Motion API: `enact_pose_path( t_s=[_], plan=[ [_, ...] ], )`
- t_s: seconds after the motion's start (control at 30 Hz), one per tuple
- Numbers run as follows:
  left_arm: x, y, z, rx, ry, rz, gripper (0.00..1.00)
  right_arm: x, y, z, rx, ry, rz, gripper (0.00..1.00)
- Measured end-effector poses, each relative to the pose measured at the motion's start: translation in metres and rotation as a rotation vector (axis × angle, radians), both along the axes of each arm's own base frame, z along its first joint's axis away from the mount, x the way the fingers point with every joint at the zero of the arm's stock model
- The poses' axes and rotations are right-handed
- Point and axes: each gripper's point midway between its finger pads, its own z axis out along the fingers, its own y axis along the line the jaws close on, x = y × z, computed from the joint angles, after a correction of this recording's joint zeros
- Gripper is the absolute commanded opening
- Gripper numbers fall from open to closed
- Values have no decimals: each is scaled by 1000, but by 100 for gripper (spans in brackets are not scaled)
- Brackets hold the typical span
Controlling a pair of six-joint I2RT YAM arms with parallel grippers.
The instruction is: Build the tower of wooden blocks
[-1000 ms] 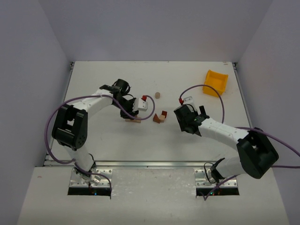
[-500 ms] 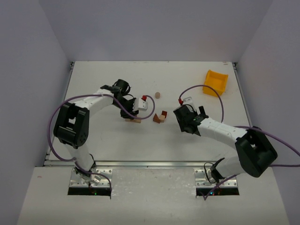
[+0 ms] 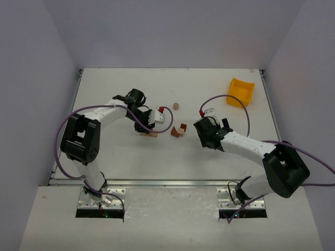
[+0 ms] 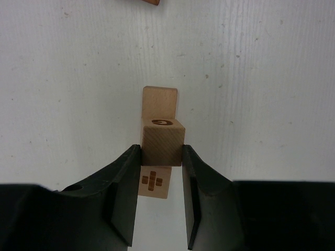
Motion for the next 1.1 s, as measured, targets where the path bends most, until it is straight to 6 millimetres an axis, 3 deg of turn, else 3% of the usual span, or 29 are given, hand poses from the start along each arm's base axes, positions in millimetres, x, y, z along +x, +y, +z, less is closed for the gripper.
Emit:
enact_pose_path(
  t_s=[1.1],
  plan=[
    [0,3,-1,16,-1,3,28,-1,1,-3,2,11,4,99]
  ],
)
